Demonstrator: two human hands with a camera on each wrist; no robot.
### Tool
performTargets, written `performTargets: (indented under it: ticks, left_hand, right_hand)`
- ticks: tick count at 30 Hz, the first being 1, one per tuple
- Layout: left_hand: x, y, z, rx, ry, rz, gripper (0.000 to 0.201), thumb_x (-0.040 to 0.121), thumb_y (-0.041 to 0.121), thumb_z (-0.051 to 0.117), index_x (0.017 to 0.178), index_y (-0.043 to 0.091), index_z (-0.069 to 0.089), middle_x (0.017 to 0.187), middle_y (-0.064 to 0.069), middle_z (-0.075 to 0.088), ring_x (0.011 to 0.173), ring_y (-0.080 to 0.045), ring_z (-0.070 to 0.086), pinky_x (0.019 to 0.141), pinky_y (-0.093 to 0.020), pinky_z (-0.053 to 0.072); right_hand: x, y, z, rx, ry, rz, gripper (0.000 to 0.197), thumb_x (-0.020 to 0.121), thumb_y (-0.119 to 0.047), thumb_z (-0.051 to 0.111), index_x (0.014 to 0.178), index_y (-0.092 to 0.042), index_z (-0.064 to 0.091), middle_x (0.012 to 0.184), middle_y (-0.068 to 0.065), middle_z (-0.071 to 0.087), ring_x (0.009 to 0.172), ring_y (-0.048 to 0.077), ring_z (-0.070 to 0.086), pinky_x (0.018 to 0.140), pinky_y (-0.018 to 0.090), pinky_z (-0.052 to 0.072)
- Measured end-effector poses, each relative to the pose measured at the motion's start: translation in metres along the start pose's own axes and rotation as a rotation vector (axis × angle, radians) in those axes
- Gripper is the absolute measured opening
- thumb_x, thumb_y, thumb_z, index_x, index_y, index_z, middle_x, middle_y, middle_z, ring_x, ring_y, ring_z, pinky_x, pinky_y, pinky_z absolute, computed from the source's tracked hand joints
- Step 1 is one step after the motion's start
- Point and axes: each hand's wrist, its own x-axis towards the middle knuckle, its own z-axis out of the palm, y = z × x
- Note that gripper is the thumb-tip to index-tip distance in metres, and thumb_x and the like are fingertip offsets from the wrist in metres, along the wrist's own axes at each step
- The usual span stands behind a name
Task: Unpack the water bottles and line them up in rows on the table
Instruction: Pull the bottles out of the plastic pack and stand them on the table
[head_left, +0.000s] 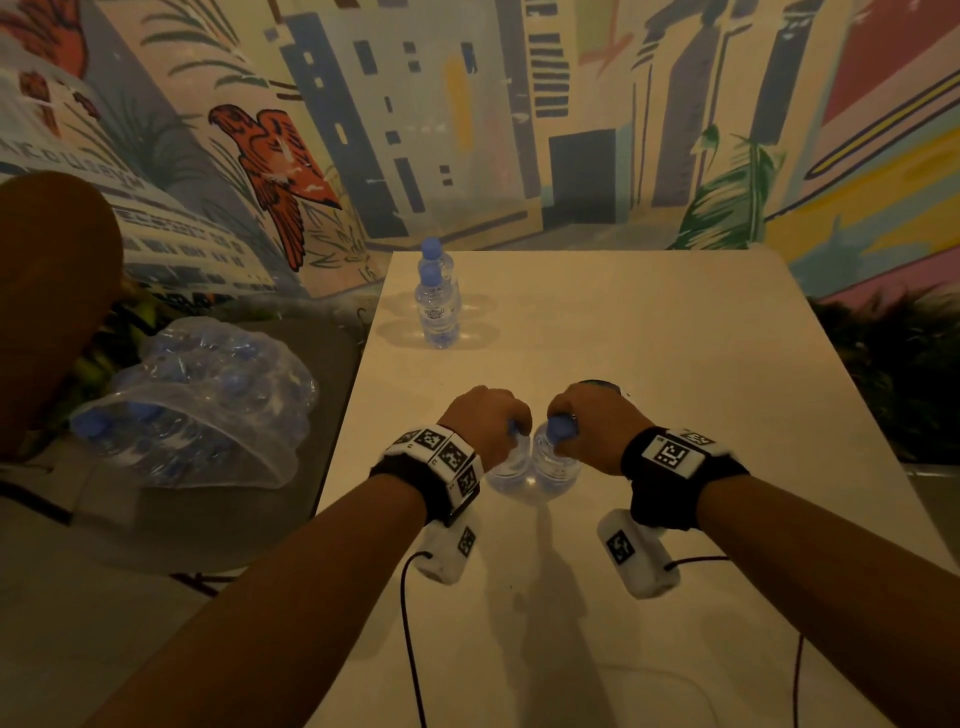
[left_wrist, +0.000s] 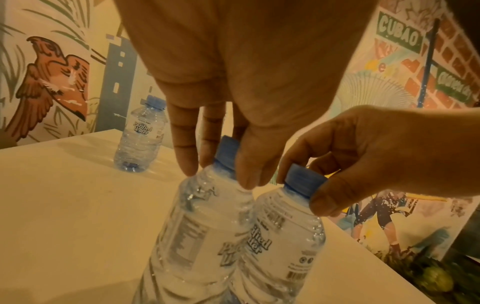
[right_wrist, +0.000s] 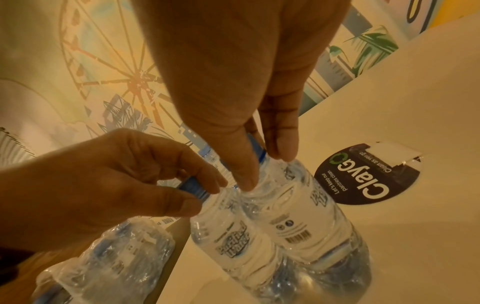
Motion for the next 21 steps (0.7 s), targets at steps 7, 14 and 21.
performTargets:
  ticks: [7, 14, 21]
  left_hand:
    - [0.0024, -0.0031, 0.0023, -0.065, 0.078, -0.073, 0.040, 0.081, 0.015, 0.064, 0.120, 0.017, 0.059, 0.118, -0.008, 0.062, 0.108, -0.027, 0.058, 0.092, -0.034, 0.046]
    - [0.0025, -0.0005, 0.0077, 0.023, 0.110, -0.151, 0.021, 0.079, 0.018, 0.061, 0.098, 0.009, 0.063, 0.097, -0.012, 0.069, 0.092, -0.033, 0.062, 0.074, -0.035, 0.046]
    - [0.0017, 0.0006, 0.0090, -0.006, 0.126, -0.153, 0.025, 0.080, 0.016, 0.060, 0.104, 0.013, 0.064, 0.100, -0.012, 0.070, 0.095, -0.034, 0.062, 0.079, -0.036, 0.049]
  right_hand:
    - [0.0026, 0.0031, -0.0009, -0.021, 0.014, -0.013, 0.025, 0.077, -0.019, 0.067, 0.101, -0.011, 0.068, 0.102, 0.012, 0.064, 0.095, 0.030, 0.060, 0.072, 0.026, 0.036]
    - [0.0032, 0.0036, -0.0022, -0.018, 0.020, -0.009, 0.029, 0.078, -0.021, 0.069, 0.104, -0.009, 0.066, 0.105, 0.012, 0.062, 0.098, 0.030, 0.058, 0.074, 0.026, 0.032]
    - [0.0015, 0.0017, -0.0051, -0.063, -0.084, -0.104, 0.030, 0.083, -0.013, 0.061, 0.111, -0.018, 0.067, 0.111, 0.007, 0.064, 0.103, 0.028, 0.060, 0.085, 0.030, 0.044]
